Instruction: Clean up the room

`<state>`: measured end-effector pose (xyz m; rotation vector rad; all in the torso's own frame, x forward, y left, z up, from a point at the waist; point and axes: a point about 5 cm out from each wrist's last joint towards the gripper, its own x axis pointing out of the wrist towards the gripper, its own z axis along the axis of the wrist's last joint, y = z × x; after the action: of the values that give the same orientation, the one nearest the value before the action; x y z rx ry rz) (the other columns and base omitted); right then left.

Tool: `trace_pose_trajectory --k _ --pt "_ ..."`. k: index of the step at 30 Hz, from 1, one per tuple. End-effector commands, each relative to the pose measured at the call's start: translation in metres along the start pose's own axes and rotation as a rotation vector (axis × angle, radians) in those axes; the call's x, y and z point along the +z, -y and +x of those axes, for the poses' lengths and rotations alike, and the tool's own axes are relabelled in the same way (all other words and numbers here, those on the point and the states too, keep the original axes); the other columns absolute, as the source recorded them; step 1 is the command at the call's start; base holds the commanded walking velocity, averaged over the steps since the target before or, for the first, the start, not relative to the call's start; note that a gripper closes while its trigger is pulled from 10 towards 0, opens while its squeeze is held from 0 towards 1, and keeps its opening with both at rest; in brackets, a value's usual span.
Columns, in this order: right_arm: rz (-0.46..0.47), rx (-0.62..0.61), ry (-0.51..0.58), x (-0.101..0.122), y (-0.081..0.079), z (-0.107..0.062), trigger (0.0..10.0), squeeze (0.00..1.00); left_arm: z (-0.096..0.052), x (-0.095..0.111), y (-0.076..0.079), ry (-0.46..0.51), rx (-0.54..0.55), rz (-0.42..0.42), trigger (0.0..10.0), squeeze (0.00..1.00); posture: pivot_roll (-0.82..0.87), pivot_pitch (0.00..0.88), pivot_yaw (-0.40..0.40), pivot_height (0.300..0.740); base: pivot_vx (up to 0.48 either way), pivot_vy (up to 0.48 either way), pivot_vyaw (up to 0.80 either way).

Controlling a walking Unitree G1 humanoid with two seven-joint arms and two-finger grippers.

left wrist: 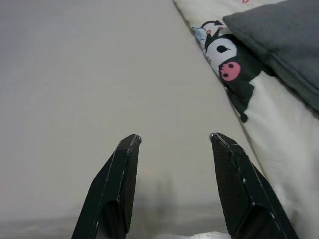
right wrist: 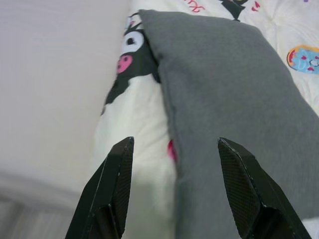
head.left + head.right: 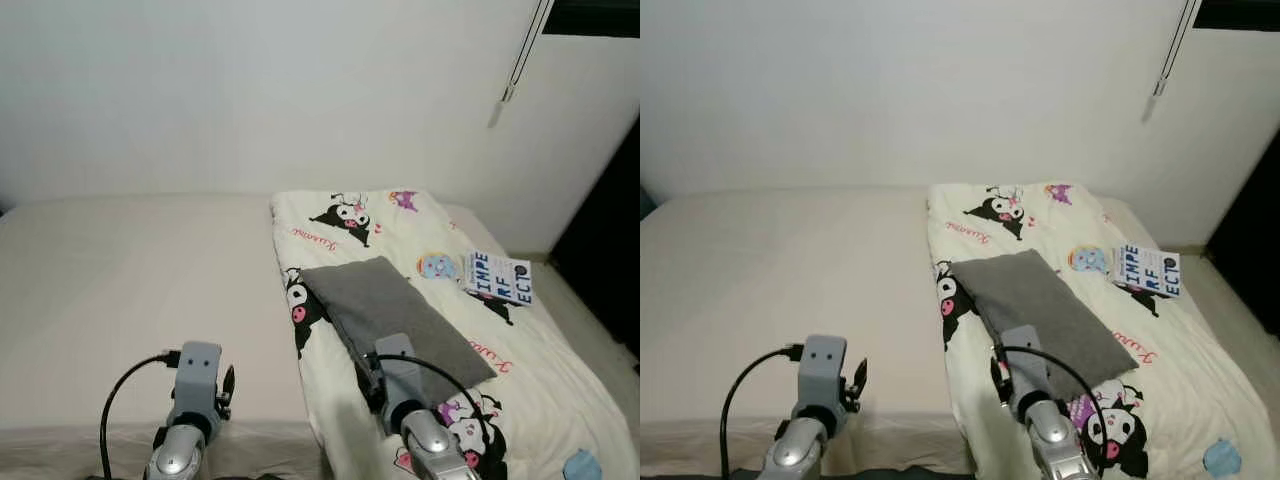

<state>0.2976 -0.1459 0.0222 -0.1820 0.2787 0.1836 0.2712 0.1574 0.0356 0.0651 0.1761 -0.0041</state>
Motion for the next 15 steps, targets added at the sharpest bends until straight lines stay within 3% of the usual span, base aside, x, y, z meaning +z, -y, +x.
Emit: trace_pose_trajectory --k 1,4,15 --pt "0.008 -0.010 -0.027 -0.0068 0.0016 -0.0027 10.0 0.00 -0.0018 -0.0051 0.0036 -0.023 -0.009 -0.014 10.0 0.00 0.02 0.110 -0.008 0.740 0.349 0.000 0.00" --pt "0.009 -0.013 -0.027 -0.0067 0.0015 -0.0028 10.0 0.00 -0.0016 -0.0050 0.0037 -0.023 -0.011 -0.014 10.0 0.00 0.02 0.112 -0.006 0.740 0.318 0.000 0.00" --pt "0.012 -0.022 -0.029 -0.0080 0.0023 -0.0041 10.0 0.00 -0.0021 -0.0042 0.0044 -0.012 -0.037 0.003 10.0 0.00 0.02 0.116 -0.001 0.740 0.000 0.000 0.00"
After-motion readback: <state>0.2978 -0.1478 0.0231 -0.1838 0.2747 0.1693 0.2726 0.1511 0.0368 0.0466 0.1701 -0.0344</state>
